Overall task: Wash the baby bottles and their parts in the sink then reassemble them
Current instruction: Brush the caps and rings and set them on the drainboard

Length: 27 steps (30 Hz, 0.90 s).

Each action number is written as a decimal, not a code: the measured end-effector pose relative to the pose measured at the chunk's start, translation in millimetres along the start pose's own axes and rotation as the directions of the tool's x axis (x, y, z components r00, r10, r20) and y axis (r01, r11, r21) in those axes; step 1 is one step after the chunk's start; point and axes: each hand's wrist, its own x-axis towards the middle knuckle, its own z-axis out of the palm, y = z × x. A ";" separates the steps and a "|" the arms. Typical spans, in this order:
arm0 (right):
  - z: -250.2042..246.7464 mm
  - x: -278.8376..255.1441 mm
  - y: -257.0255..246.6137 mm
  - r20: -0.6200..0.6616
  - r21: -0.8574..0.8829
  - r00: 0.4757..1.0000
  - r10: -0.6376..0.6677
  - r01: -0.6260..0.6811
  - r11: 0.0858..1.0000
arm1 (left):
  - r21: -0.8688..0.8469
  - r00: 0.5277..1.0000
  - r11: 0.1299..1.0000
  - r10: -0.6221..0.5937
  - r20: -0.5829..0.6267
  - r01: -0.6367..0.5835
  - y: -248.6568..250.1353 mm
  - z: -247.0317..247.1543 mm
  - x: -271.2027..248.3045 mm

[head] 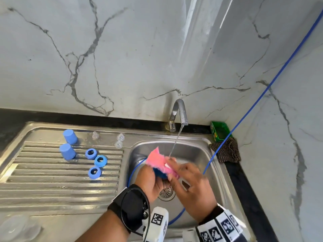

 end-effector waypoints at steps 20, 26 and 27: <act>-52.7 26.0 85.2 0.091 0.086 0.995 -0.027 0.020 0.996 | -0.077 0.993 0.996 0.044 -0.108 -0.052 -29.0 70.2 27.2; -64.4 31.3 106.8 0.051 0.091 0.998 0.035 -0.040 0.995 | -0.114 0.997 0.993 0.011 -0.078 -0.019 -40.5 76.6 35.3; -65.9 30.1 103.8 0.089 0.109 0.996 -0.010 0.000 0.994 | -0.135 0.997 0.990 0.020 -0.071 -0.029 -41.2 76.6 35.4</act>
